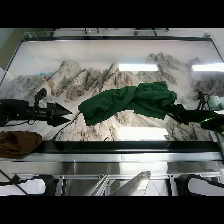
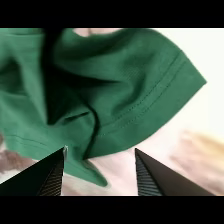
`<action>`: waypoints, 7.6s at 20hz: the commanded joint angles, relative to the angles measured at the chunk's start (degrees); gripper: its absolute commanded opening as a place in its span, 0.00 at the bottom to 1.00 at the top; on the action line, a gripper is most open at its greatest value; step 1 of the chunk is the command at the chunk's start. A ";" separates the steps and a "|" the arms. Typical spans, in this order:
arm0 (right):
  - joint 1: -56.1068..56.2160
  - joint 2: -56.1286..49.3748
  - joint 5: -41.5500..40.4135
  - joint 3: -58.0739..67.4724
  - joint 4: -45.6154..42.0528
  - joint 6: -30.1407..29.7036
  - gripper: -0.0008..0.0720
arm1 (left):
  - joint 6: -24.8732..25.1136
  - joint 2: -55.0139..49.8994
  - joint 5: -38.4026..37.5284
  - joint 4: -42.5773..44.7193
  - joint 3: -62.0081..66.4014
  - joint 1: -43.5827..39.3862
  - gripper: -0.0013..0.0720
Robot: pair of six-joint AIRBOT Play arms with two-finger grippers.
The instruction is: Fold the shirts.
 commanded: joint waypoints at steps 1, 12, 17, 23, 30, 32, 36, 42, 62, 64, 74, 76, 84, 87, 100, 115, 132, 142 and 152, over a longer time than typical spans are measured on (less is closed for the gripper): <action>2.14 -3.34 -1.49 1.49 -0.22 3.08 0.59 | 0.20 3.30 -6.36 -0.28 -6.97 5.07 0.99; -19.87 -0.04 4.66 4.33 -3.30 5.79 0.59 | 0.22 5.84 -6.84 -0.09 -6.12 4.85 0.99; -14.45 -4.94 4.68 4.35 -2.86 5.84 0.59 | 0.20 5.84 -7.48 -0.13 -6.12 4.85 0.99; -3.65 -8.35 2.91 6.73 3.17 6.05 0.53 | 0.20 5.84 -9.46 -0.57 -6.12 4.83 0.99; 1.73 -11.93 3.02 13.68 5.62 6.43 0.05 | -1.36 5.53 -21.33 -0.90 -6.10 -0.70 0.99; 2.25 -11.91 3.37 14.34 5.57 6.43 0.05 | -2.34 3.17 -25.88 -5.99 -6.08 -4.96 0.99; 2.21 -11.93 3.61 14.36 5.55 6.40 0.05 | -2.23 -5.88 -22.99 -12.48 -4.44 -13.55 0.97; 2.21 -11.93 3.93 14.36 5.60 5.99 0.05 | -2.16 -15.76 -13.68 -9.90 4.63 -26.84 0.95; -21.53 38.47 17.27 40.96 51.69 -1.75 0.05 | -11.78 20.37 -2.71 -21.46 75.95 9.38 0.06; -21.51 40.04 17.42 40.94 48.09 -1.75 0.05 | -12.31 23.96 -1.11 -21.42 66.38 13.00 0.06; 1.33 29.90 17.18 28.83 7.56 6.93 0.05 | -10.99 10.80 -2.62 -8.61 21.44 -13.05 0.06; 8.50 23.71 9.07 19.56 3.39 6.86 0.05 | -8.81 3.48 -5.99 -7.39 18.86 -16.61 0.06; 8.26 -1.57 0.11 11.80 9.77 -0.44 0.05 | -12.76 -18.80 2.93 -8.11 30.53 -11.41 1.00; 4.79 -1.51 0.17 11.85 11.56 -1.38 0.05 | -13.29 -18.86 5.84 -7.50 32.54 -7.85 1.00; 1.49 3.02 9.42 11.85 18.84 -3.96 0.05 | -13.25 -11.96 -14.75 2.38 4.35 -10.64 0.95; 3.65 3.02 11.78 11.85 18.86 -4.39 0.05 | -11.82 -11.93 -14.08 1.51 18.05 -16.52 0.81; 3.65 3.04 12.07 11.85 19.08 -4.79 0.05 | -13.53 -13.62 -16.06 10.27 19.98 -13.11 0.81; 3.65 3.06 13.53 11.85 19.08 -4.79 0.05 | -15.37 -16.41 -18.21 9.86 20.04 -19.52 0.07; -3.61 26.91 36.09 11.87 41.66 -7.23 0.05 | -10.25 1.01 17.07 -20.85 40.54 -20.24 0.06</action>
